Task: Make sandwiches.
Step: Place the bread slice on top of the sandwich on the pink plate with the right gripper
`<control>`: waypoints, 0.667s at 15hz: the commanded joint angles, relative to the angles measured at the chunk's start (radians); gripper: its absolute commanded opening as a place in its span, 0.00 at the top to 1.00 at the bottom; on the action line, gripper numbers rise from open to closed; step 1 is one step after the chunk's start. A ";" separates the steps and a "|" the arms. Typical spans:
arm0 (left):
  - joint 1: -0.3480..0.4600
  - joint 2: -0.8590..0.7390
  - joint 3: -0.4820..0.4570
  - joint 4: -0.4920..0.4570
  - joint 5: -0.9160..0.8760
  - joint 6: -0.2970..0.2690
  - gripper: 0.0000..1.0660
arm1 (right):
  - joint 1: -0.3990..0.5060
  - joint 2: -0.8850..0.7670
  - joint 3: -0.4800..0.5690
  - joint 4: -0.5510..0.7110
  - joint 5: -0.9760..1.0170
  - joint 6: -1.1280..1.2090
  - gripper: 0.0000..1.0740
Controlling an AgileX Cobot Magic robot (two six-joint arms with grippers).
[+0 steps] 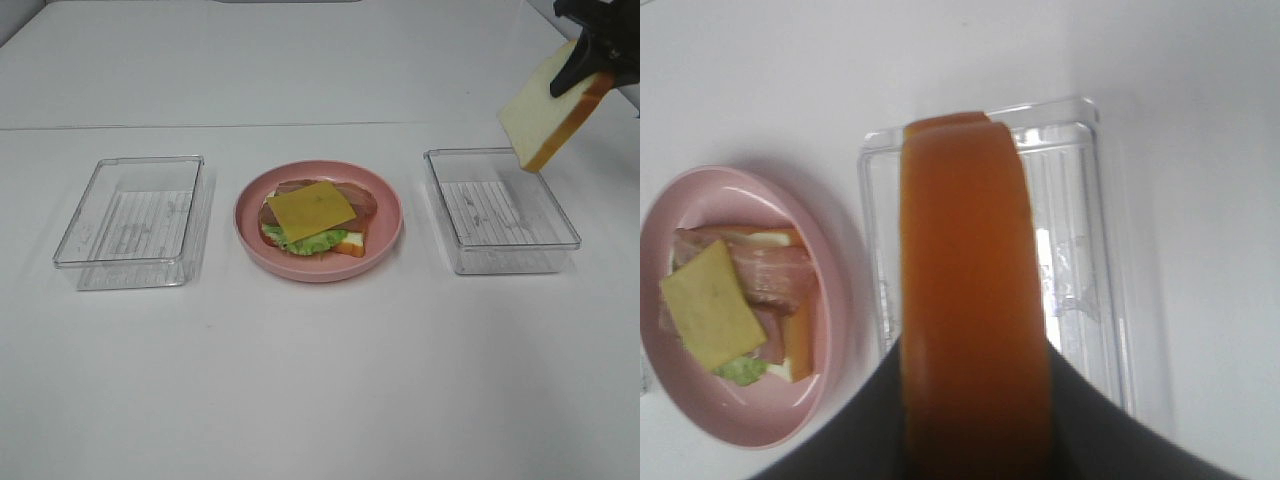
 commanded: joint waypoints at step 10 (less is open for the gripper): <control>0.000 -0.013 0.001 -0.004 -0.005 -0.002 0.26 | 0.341 -0.213 0.050 0.038 -0.016 0.091 1.00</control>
